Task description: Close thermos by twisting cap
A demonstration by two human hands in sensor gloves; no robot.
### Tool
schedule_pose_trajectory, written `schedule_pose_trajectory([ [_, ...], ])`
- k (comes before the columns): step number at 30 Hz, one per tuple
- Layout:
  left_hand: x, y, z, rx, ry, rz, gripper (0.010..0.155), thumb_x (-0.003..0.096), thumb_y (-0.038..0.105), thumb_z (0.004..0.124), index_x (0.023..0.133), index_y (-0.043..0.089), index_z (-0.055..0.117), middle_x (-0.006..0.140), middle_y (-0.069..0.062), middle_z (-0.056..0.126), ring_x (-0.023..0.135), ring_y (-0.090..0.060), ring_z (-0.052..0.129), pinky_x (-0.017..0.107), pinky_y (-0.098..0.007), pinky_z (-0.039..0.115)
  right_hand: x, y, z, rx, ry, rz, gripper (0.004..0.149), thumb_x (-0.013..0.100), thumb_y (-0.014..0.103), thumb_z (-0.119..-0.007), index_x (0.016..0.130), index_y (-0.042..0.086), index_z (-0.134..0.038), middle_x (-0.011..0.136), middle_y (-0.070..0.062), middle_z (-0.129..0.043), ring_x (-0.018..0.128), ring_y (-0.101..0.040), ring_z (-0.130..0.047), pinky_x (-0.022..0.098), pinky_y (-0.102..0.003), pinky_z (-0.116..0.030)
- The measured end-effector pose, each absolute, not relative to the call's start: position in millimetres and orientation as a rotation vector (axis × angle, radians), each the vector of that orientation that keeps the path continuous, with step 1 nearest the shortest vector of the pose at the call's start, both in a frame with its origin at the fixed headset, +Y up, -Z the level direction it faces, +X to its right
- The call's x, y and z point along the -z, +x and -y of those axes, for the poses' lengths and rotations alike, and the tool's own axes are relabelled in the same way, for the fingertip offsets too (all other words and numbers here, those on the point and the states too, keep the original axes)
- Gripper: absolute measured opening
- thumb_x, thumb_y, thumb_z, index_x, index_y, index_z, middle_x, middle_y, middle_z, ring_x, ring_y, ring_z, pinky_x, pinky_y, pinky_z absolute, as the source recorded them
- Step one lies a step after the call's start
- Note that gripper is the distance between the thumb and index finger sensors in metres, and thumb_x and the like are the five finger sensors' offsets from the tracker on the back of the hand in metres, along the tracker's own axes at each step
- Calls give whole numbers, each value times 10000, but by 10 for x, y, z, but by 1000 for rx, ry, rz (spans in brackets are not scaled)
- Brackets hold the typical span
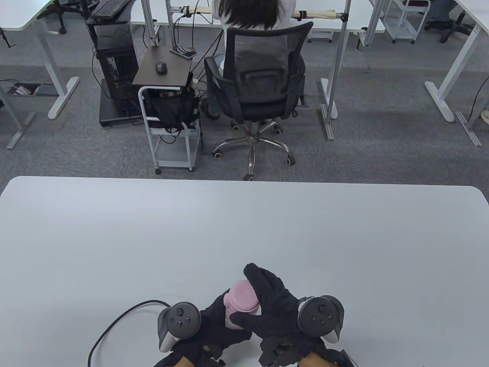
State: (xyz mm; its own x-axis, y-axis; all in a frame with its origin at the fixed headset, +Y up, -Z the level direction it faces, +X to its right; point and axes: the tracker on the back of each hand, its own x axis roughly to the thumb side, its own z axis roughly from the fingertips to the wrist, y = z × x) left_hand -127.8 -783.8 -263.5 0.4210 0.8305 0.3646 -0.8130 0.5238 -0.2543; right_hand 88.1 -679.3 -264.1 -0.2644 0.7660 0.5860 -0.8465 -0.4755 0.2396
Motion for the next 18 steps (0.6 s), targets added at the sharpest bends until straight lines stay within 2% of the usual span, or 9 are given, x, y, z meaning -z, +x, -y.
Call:
schedule_pose_trajectory([
  [3,2633,-1282,7834,-1032,-38,480,978,250,527,933,1021,149,465,1054,-188,621,933,-438,744,684,-585,711,2697,895,6833,-1775,821,24,940,432,415,-998,1110,42,-466,1084,-324,-358,881,-591,-584,610,-709,-577],
  [6,2634,-1284,7837,-1032,-39,479,977,250,527,933,1021,149,466,1054,-190,620,932,-440,743,684,-584,711,2722,900,6846,-1726,841,-13,895,451,335,-992,1111,46,-461,1090,-329,-329,914,-618,-522,605,-711,-581],
  [9,2634,-1286,7832,-1037,-37,478,978,251,529,932,1021,148,465,1054,-189,620,931,-440,744,683,-583,712,2723,894,6847,-1710,857,-25,842,461,270,-976,1100,30,-483,1074,-328,-443,892,-601,-604,585,-691,-631],
  [11,2634,-1291,7834,-1036,-36,477,979,249,527,933,1021,149,465,1054,-189,620,933,-439,744,683,-583,712,2707,891,6848,-1728,836,10,855,455,264,-985,1096,21,-473,1052,-326,-517,856,-596,-658,569,-669,-669],
  [14,2635,-1296,7834,-1035,-36,474,977,249,528,933,1020,148,467,1052,-190,621,931,-440,744,683,-584,711,2678,906,6846,-1788,793,107,943,419,307,-1021,1101,34,-428,1013,-294,-606,808,-551,-746,566,-647,-696],
  [18,2630,-1286,7826,-1028,-34,480,977,250,531,933,1020,148,468,1051,-190,624,930,-438,747,684,-583,712,2637,896,6843,-1847,758,196,988,390,372,-1037,1099,37,-436,989,-278,-618,753,-510,-782,567,-640,-694],
])
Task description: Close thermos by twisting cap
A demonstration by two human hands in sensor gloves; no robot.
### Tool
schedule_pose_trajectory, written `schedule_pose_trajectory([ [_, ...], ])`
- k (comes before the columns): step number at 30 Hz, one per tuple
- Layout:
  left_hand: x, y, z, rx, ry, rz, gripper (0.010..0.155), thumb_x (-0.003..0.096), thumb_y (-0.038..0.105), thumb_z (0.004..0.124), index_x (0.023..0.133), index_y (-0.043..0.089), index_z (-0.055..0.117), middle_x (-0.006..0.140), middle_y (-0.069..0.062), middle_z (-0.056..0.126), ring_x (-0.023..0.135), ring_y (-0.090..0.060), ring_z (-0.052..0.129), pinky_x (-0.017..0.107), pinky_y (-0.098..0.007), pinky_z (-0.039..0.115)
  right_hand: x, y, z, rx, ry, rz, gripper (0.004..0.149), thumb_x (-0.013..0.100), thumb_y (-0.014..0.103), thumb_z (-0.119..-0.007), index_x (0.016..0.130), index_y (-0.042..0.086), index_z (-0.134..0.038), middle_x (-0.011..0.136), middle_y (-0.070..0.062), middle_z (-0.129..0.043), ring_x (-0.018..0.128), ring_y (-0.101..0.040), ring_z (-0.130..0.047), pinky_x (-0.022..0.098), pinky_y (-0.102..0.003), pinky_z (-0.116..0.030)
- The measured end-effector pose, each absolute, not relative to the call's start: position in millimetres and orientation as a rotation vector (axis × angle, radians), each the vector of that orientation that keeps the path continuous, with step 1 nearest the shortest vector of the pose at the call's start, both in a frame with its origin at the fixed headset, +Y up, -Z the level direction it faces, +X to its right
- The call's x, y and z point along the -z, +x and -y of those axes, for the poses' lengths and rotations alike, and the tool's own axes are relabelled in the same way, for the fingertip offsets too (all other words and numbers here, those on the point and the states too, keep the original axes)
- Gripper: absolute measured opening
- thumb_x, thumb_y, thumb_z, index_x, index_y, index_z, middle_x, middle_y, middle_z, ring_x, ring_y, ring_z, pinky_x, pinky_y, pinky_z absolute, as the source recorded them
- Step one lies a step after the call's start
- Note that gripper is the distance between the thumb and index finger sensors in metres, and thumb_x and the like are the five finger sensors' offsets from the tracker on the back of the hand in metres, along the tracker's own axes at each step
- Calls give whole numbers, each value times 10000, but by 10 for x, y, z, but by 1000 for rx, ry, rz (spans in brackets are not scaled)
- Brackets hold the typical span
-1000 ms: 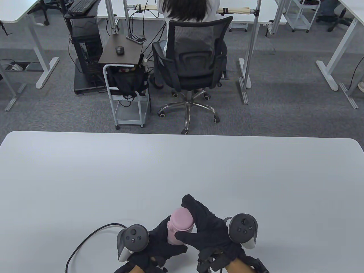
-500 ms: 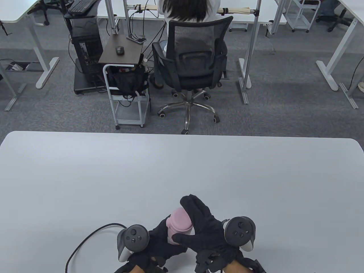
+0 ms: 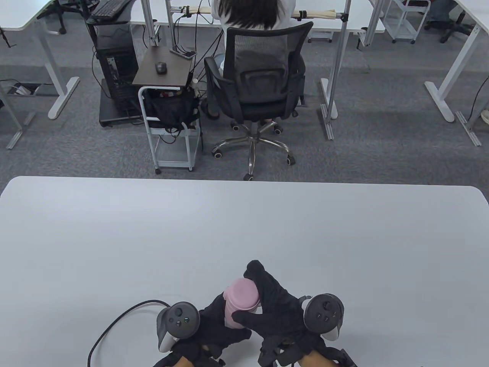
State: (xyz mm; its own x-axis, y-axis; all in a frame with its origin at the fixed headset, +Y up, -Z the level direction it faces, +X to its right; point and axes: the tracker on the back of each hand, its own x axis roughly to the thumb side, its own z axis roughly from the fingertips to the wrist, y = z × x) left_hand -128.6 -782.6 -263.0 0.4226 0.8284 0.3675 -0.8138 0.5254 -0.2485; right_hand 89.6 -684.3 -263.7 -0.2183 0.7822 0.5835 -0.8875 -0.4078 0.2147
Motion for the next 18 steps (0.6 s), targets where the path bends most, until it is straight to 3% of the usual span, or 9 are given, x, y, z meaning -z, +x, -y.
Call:
schedule_pose_trajectory([
  [7,2630,-1292,7821,-1034,-33,477,978,250,531,933,1020,147,468,1051,-190,624,930,-438,747,683,-584,711,2631,883,6846,-1839,769,187,1007,412,464,-986,1114,59,-388,1034,-293,-510,796,-525,-711,592,-668,-640],
  [10,2636,-1301,7828,-1040,-37,470,978,251,530,933,1021,148,467,1053,-191,622,932,-439,745,683,-586,710,2672,903,6861,-1784,778,107,1017,426,462,-980,1123,75,-350,1084,-322,-329,888,-596,-541,623,-709,-551],
  [14,2641,-1306,7836,-1037,-38,467,977,251,531,932,1020,148,467,1053,-189,622,931,-438,745,684,-584,711,2708,910,6871,-1728,822,40,978,454,390,-977,1126,81,-337,1090,-333,-272,927,-639,-437,628,-732,-513],
  [18,2642,-1303,7840,-1034,-38,468,979,249,529,933,1020,146,467,1053,-189,621,931,-438,746,683,-584,712,2713,885,6875,-1704,855,1,868,477,287,-953,1110,57,-406,1065,-330,-471,870,-612,-632,578,-673,-660],
])
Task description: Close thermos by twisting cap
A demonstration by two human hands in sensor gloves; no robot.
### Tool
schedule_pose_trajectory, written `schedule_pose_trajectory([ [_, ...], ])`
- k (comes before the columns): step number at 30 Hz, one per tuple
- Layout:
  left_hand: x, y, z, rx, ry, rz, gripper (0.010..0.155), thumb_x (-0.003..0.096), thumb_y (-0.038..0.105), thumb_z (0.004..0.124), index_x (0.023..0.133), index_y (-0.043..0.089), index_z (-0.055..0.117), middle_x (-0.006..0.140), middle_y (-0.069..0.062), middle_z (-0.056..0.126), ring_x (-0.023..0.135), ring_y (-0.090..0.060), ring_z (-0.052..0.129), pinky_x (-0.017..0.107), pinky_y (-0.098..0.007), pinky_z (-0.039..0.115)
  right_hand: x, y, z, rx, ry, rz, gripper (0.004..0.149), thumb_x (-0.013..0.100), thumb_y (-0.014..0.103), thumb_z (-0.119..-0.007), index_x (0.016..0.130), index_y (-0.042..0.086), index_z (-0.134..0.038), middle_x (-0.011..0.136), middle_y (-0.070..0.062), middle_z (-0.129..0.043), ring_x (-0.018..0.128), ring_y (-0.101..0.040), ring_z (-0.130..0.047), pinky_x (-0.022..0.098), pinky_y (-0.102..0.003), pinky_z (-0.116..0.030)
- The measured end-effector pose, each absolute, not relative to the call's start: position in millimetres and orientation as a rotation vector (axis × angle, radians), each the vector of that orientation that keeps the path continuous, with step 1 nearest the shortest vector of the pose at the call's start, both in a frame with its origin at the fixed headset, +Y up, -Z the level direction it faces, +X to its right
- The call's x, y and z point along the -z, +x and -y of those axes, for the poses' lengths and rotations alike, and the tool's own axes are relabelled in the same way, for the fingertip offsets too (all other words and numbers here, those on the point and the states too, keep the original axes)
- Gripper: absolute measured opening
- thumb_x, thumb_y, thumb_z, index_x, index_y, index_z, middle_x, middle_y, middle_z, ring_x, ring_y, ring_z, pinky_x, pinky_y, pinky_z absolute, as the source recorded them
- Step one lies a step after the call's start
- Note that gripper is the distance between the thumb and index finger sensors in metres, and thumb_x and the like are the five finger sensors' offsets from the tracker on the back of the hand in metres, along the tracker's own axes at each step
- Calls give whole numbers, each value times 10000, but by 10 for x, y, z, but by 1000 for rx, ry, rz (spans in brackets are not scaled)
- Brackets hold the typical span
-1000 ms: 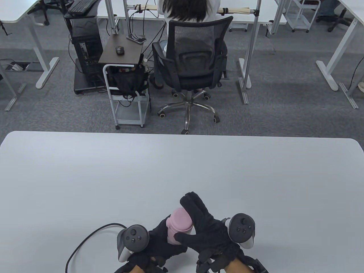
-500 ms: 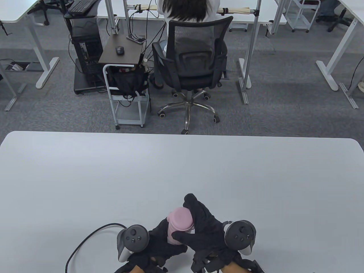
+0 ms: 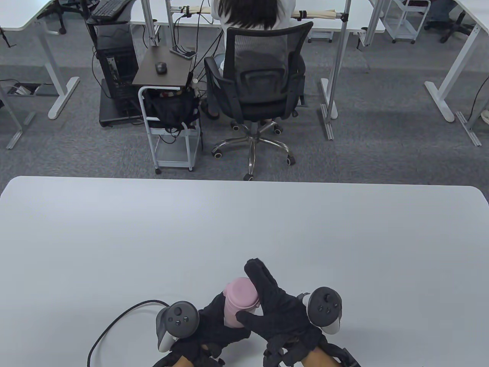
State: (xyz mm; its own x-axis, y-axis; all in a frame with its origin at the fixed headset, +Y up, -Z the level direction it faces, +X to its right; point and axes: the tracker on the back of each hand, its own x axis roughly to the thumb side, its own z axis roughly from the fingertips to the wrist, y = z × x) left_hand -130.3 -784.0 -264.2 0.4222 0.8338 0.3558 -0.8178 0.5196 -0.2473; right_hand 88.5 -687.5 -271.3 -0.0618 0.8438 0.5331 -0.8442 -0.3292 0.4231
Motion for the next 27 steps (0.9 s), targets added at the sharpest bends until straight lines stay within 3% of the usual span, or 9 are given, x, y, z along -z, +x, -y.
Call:
schedule_pose_trajectory([
  [5,2648,-1309,7855,-1031,-41,465,979,249,528,933,1021,148,466,1053,-190,622,931,-439,746,683,-584,711,2658,881,6858,-1792,816,123,859,448,313,-983,1094,46,-484,1030,-305,-589,815,-577,-731,561,-649,-703],
  [15,2645,-1293,7859,-1009,-43,469,977,249,528,934,1020,148,468,1051,-190,623,931,-438,746,682,-585,711,2544,849,6791,-1994,739,299,918,411,443,-994,1083,32,-524,969,-285,-639,721,-474,-809,559,-641,-698],
  [19,2647,-1295,7862,-1017,-44,467,976,252,533,932,1020,147,468,1050,-193,626,929,-437,748,683,-585,711,2578,867,6778,-1965,756,236,894,435,459,-965,1088,33,-526,996,-296,-605,744,-492,-791,572,-654,-681],
  [24,2649,-1301,7853,-1025,-42,468,974,254,535,930,1019,147,470,1049,-191,627,926,-436,751,683,-585,712,2651,904,6763,-1825,867,75,840,472,390,-952,1104,54,-513,1093,-325,-389,912,-621,-546,620,-725,-559],
  [26,2648,-1299,7853,-1025,-42,468,973,254,536,930,1019,148,470,1049,-191,628,926,-436,752,683,-584,711,2667,913,6758,-1794,887,53,792,487,366,-928,1098,51,-535,1079,-346,-431,905,-626,-574,610,-719,-587],
  [27,2647,-1298,7855,-1022,-43,469,974,253,535,931,1019,148,470,1049,-192,627,926,-437,750,684,-585,710,2667,917,6755,-1798,875,53,755,492,346,-915,1084,35,-563,1044,-352,-545,847,-610,-690,581,-688,-662],
])
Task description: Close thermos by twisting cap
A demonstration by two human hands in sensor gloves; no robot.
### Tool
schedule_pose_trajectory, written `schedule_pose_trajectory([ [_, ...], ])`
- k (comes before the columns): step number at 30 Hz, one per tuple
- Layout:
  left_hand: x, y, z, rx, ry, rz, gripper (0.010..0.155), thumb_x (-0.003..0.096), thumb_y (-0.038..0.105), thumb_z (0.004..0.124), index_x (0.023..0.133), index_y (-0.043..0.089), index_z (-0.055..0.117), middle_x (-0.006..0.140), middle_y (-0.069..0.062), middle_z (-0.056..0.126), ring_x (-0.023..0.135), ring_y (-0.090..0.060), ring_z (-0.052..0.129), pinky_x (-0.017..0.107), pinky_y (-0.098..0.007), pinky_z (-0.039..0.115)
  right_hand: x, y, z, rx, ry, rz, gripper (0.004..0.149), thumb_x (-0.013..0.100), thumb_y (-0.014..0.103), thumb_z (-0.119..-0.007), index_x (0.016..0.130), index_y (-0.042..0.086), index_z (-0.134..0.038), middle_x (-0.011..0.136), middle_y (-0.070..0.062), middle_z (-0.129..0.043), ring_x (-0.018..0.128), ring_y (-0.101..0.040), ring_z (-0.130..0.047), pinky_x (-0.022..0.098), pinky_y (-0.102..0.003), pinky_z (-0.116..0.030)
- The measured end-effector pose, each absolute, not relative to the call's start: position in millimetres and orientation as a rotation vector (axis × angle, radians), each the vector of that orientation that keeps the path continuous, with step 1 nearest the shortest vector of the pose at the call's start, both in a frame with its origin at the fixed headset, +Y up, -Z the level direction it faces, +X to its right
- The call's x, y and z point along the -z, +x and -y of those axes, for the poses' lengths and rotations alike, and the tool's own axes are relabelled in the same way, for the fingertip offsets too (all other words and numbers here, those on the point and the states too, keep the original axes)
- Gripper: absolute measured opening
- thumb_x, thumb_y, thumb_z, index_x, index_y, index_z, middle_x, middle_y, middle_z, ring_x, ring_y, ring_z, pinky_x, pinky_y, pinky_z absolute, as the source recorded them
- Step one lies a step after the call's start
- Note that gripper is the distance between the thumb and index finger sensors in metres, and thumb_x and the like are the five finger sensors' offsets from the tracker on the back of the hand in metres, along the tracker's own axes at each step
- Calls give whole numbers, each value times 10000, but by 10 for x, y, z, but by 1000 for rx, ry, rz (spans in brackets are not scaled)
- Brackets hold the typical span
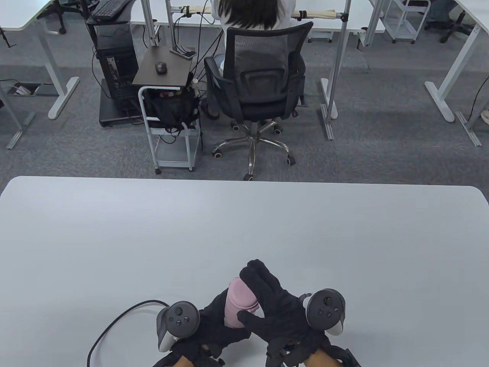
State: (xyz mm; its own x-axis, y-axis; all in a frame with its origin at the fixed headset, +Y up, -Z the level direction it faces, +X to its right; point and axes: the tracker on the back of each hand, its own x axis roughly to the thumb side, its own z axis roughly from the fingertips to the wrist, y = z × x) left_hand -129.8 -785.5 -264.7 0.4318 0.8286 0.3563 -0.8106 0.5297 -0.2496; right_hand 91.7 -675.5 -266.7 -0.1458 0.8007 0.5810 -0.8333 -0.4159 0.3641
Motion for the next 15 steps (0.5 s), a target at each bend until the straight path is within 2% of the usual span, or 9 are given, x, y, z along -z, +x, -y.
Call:
schedule_pose_trajectory([
  [5,2648,-1291,7869,-1012,-47,469,975,251,531,932,1019,147,470,1048,-192,627,926,-437,751,682,-585,711,2625,935,6724,-1871,817,136,767,468,344,-957,1064,16,-601,1001,-326,-657,779,-570,-787,566,-666,-696],
  [12,2643,-1280,7871,-1010,-48,475,975,252,534,931,1019,147,471,1048,-192,628,925,-436,752,682,-584,712,2562,938,6703,-1949,723,281,862,422,449,-990,1056,8,-606,940,-300,-713,704,-491,-858,542,-643,-721],
  [15,2641,-1281,7867,-1011,-48,476,972,254,534,931,1019,148,471,1048,-191,628,926,-436,751,683,-585,711,2568,945,6696,-1950,721,276,875,420,466,-984,1062,15,-598,945,-287,-705,714,-482,-847,551,-646,-712],
])
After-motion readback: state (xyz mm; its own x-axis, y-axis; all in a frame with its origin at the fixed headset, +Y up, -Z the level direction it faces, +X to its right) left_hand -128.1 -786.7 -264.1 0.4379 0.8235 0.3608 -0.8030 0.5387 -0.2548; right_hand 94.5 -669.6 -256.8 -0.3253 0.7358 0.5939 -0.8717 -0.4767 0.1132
